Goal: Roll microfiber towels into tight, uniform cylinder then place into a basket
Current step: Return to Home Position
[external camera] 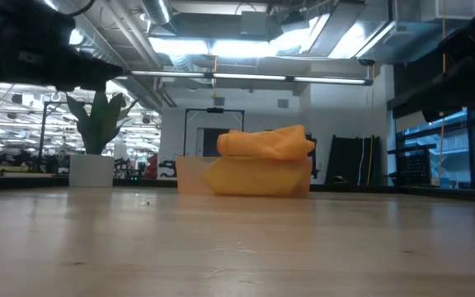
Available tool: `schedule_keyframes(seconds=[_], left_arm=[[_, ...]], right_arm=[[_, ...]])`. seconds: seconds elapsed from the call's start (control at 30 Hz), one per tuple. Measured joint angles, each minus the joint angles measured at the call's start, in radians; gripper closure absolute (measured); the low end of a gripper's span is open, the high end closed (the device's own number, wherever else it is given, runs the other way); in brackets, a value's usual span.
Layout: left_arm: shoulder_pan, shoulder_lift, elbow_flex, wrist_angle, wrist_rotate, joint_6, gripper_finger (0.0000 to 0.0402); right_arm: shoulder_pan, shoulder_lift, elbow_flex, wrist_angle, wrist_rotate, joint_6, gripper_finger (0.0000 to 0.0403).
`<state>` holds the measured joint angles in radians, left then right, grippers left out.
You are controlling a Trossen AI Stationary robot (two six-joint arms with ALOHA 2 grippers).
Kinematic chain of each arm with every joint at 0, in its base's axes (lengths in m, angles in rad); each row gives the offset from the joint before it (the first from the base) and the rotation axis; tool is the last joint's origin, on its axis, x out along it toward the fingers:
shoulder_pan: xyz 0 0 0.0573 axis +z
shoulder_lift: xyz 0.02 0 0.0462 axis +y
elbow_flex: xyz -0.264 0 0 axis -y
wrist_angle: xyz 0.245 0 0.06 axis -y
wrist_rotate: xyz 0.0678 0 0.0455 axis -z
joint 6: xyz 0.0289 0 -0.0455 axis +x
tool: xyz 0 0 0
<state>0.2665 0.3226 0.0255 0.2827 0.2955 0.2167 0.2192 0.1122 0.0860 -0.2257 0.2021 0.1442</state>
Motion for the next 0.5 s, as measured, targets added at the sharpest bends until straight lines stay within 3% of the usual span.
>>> schedule_keyframes(seconds=[0.2,0.37,0.5], left_arm=[[0.0,-0.054,-0.018,-0.055,0.003,-0.006,0.0399],[0.0,-0.055,-0.018,-0.064,-0.001,0.007,0.0399],[0.0,-0.055,-0.018,-0.07,-0.07,0.006,0.0399]], right_arm=[[0.001,-0.013,-0.002,0.009,-0.054,-0.061,0.0399],[0.0,-0.012,-0.002,0.008,0.013,-0.103,0.0395],[0.0,-0.012,-0.002,0.009,0.036,-0.126,0.0389]])
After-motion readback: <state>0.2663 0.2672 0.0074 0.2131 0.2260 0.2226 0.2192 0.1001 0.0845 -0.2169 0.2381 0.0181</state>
